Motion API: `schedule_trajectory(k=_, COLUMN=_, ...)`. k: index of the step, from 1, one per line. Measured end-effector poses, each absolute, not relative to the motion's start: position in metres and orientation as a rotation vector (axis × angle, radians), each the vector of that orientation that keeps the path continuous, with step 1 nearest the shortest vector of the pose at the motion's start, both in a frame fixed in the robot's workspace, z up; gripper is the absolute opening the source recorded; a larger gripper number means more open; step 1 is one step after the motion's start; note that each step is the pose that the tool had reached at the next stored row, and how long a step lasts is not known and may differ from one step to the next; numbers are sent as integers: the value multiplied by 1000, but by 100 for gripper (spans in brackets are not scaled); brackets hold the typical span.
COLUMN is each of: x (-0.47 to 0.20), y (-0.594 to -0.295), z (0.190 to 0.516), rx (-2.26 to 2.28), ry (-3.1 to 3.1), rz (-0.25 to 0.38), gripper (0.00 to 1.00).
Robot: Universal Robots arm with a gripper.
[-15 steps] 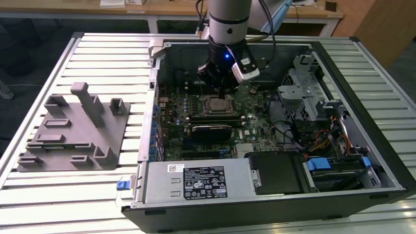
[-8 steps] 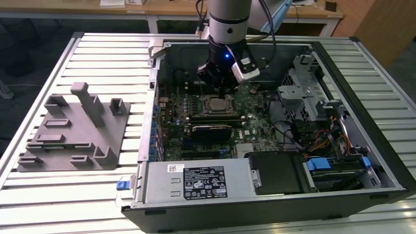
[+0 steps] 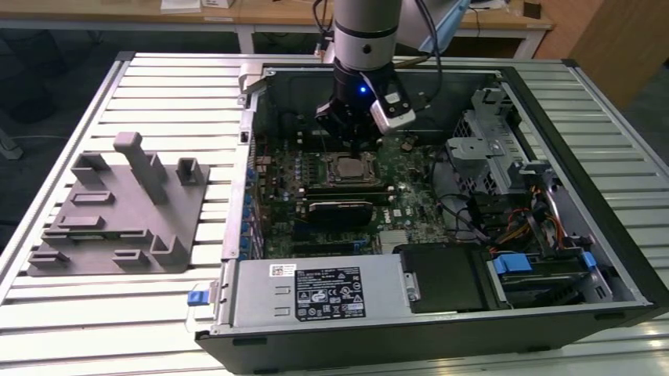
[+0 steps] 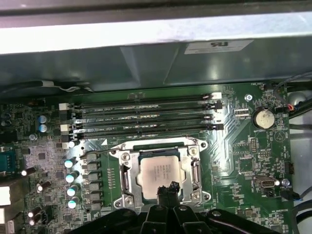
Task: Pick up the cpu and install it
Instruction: 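Install the first cpu locking lever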
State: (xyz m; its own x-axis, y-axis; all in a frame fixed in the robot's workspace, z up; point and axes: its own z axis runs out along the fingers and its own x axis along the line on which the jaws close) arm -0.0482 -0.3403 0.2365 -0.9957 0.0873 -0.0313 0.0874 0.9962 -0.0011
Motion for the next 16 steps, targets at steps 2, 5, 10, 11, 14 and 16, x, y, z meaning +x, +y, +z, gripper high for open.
schedule_trajectory(k=2, x=-51, y=-340, z=236, rx=136, ry=3107, rz=-4, gripper=11)
schedule_trajectory(k=5, x=-55, y=-340, z=236, rx=136, ry=3107, rz=-3, gripper=11)
schedule_trajectory(k=10, x=-66, y=-340, z=236, rx=136, ry=3105, rz=0, gripper=11)
schedule_trajectory(k=11, x=-69, y=-340, z=236, rx=136, ry=3104, rz=0, gripper=11)
schedule_trajectory(k=14, x=-77, y=-341, z=236, rx=136, ry=3102, rz=2, gripper=11)
schedule_trajectory(k=16, x=-82, y=-341, z=236, rx=136, ry=3101, rz=4, gripper=11)
